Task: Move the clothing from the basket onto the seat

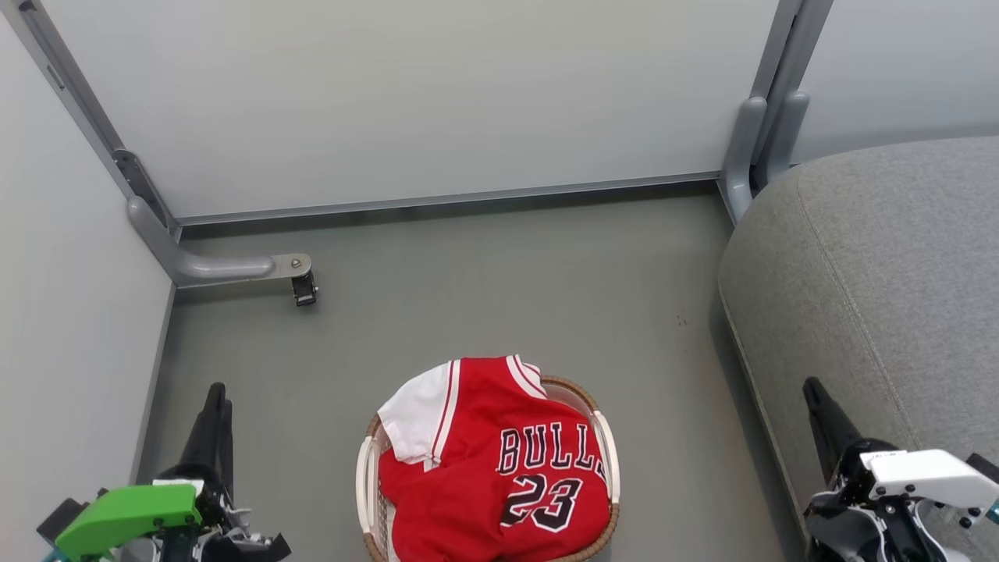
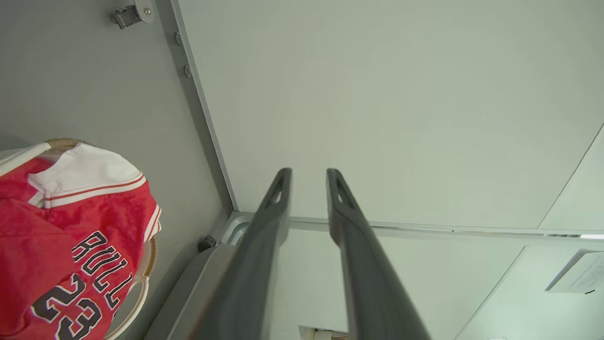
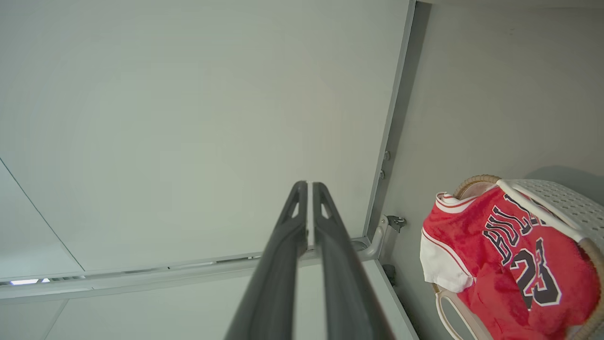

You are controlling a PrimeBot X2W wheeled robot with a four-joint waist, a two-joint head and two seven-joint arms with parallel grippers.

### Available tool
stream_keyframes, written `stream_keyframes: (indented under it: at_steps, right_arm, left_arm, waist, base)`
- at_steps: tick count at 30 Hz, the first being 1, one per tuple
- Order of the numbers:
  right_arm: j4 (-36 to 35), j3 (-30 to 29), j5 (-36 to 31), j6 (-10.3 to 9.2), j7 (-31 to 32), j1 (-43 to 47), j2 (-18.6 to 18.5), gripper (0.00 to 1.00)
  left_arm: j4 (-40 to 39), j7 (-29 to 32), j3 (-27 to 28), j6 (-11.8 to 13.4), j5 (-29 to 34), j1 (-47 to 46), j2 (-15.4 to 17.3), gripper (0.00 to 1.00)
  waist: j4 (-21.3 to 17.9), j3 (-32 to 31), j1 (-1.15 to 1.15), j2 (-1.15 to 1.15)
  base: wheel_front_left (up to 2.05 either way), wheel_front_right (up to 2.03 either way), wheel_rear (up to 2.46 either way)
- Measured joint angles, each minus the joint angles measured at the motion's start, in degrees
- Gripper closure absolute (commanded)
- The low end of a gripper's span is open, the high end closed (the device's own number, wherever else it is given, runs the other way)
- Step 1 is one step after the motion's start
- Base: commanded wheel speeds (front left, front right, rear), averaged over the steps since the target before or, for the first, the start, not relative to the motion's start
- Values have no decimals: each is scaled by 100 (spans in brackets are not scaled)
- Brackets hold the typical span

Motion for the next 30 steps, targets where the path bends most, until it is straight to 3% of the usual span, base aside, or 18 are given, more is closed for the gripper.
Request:
stream_keyframes:
  at_steps: [16, 30]
  right_arm:
    - [-49, 211, -229, 0, -401, 165, 21, 0]
    - [-579, 243, -1807, 0, -733, 237, 8, 0]
  left_arm:
    - [-110, -411, -443, 5, 223, 165, -13, 0]
    - [-439, -735, -600, 52, 1217, 170, -10, 0]
  waist:
    - [1, 9, 0, 0]
    - [10, 32, 0, 0]
  base:
    - [0, 0, 0]
    - [0, 0, 0]
